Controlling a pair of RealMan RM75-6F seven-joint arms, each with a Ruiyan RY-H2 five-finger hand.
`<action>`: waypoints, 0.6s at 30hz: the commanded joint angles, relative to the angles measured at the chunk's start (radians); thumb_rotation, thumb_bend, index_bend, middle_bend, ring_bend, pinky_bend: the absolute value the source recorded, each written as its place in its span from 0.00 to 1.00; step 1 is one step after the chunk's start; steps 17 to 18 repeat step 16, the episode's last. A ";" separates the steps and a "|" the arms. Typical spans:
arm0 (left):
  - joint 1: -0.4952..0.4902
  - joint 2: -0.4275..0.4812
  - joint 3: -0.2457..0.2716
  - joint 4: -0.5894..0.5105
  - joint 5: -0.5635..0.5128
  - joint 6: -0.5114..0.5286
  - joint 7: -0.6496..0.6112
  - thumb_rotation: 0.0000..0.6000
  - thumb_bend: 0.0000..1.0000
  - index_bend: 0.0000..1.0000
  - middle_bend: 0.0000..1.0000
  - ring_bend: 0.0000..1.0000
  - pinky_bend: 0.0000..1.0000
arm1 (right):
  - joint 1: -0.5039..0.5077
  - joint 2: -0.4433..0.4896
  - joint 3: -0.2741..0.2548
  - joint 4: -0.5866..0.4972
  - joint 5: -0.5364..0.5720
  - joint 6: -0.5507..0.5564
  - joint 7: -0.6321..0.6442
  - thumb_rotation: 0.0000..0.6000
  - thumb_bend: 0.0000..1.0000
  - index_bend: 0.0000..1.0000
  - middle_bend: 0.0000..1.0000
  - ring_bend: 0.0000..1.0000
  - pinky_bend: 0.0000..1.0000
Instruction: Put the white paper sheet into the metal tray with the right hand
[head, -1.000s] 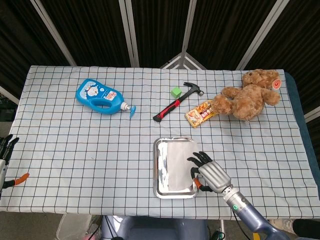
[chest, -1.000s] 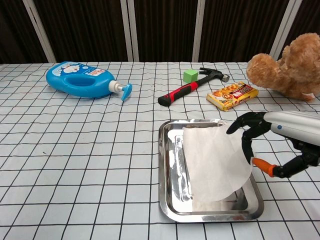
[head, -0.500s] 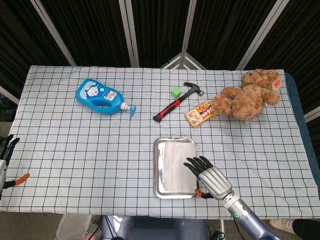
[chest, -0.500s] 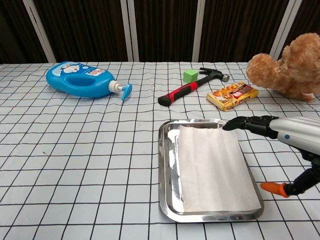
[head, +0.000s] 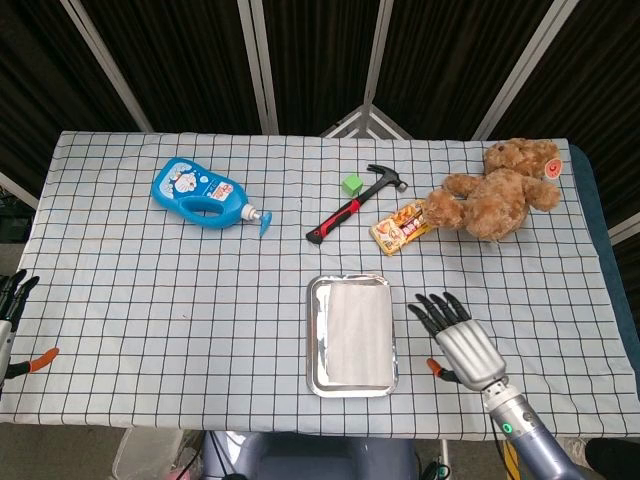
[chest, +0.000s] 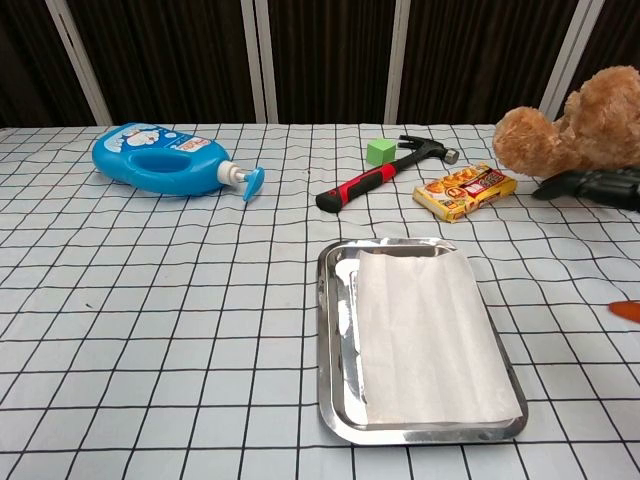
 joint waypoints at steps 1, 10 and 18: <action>0.001 0.000 0.001 0.000 0.001 0.002 0.002 1.00 0.00 0.00 0.00 0.00 0.00 | -0.067 0.067 -0.015 0.040 -0.012 0.093 0.005 1.00 0.36 0.07 0.04 0.00 0.00; 0.007 -0.006 0.004 -0.005 0.004 0.012 0.030 1.00 0.00 0.00 0.00 0.00 0.00 | -0.193 0.156 -0.001 0.195 0.052 0.243 0.146 1.00 0.36 0.03 0.00 0.00 0.00; 0.010 -0.009 0.005 -0.003 0.006 0.017 0.036 1.00 0.00 0.00 0.00 0.00 0.00 | -0.246 0.128 0.038 0.266 0.075 0.316 0.270 1.00 0.36 0.02 0.00 0.00 0.00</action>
